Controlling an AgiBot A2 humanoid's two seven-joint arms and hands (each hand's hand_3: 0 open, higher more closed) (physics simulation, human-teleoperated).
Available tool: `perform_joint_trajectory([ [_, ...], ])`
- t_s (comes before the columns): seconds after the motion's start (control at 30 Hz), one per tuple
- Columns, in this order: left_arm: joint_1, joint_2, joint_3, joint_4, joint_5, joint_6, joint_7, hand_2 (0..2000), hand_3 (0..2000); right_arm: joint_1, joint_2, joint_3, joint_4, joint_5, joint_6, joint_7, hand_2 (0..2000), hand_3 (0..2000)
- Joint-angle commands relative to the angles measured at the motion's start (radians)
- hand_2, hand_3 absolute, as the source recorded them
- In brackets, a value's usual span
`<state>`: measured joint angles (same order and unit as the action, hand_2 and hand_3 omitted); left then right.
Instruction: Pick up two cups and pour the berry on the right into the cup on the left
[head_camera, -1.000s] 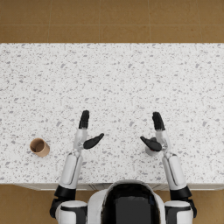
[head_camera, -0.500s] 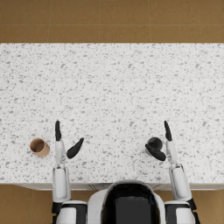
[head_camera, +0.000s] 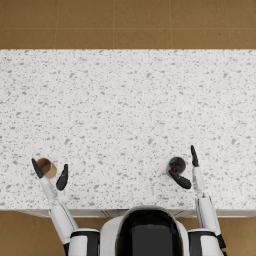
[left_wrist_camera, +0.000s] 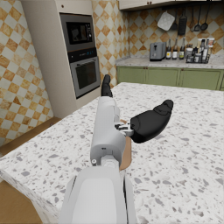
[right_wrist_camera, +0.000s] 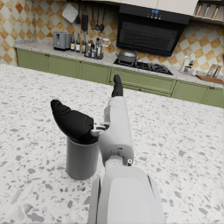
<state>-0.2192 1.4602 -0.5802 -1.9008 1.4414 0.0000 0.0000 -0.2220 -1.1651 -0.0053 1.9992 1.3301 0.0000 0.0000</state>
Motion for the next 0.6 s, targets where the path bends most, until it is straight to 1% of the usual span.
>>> perform_joint_trajectory([
  [0.03,-0.006,0.007,0.01,0.037,0.008,0.0,0.0,0,0,0.008,-0.003,0.006,-0.03,0.0,0.0,0.0,0,0],
  [0.1,0.004,0.0,0.012,0.087,0.019,0.0,0.0,0,0,0.015,-0.009,0.015,-0.048,0.0,0.0,0.0,0,0],
  [0.23,0.017,-0.01,-0.033,0.087,0.027,0.0,0.0,0,0,0.007,-0.015,0.018,-0.076,0.0,0.0,0.0,0,0],
  [0.27,0.017,-0.008,-0.046,0.081,0.027,0.0,0.0,0,0,0.004,-0.016,0.038,-0.127,0.0,0.0,0.0,0,0],
  [0.33,0.026,-0.016,-0.075,0.107,0.028,0.0,0.0,0,0,0.012,-0.023,0.05,-0.146,0.0,0.0,0.0,0,0],
  [0.5,0.057,-0.039,-0.081,0.278,0.029,0.0,0.0,0,0,0.046,-0.042,0.063,-0.195,0.0,0.0,0.0,0,0],
  [0.6,0.066,-0.042,-0.058,0.341,0.029,0.0,0.0,0,0,0.035,-0.045,0.049,-0.198,0.0,0.0,0.0,0,0],
])
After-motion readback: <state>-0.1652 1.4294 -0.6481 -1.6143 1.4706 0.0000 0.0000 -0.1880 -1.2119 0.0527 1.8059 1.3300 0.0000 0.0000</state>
